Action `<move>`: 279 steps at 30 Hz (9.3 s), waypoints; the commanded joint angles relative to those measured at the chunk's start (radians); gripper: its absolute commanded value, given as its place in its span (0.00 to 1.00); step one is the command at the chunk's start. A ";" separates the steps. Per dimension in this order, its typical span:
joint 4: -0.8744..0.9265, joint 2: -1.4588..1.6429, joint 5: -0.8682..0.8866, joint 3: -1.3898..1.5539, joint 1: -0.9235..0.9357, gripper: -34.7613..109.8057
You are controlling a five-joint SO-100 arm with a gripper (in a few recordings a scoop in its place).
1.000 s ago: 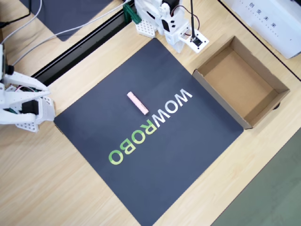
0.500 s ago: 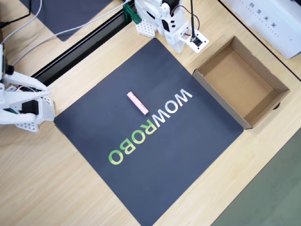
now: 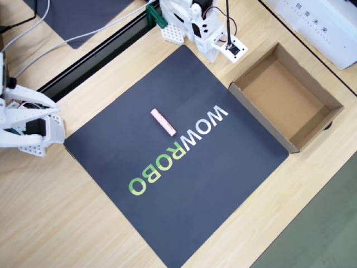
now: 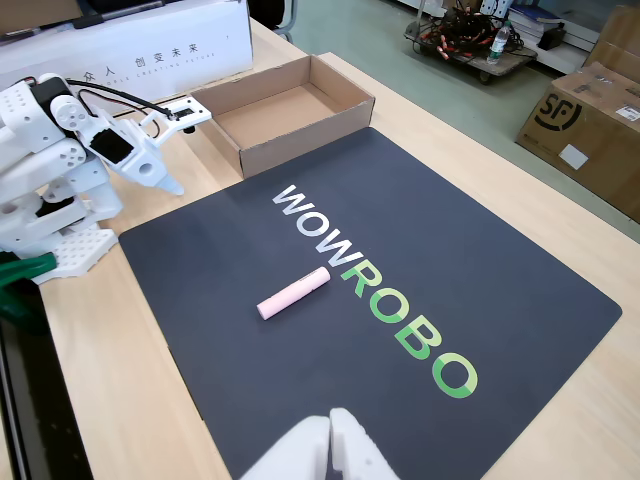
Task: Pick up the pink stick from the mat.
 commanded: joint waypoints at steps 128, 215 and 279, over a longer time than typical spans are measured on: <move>0.028 -2.238 -0.719 -2.036 1.042 0.41; -0.061 -2.111 0.307 -2.043 -0.130 0.24; -0.117 -1.462 0.310 -1.637 -0.035 0.24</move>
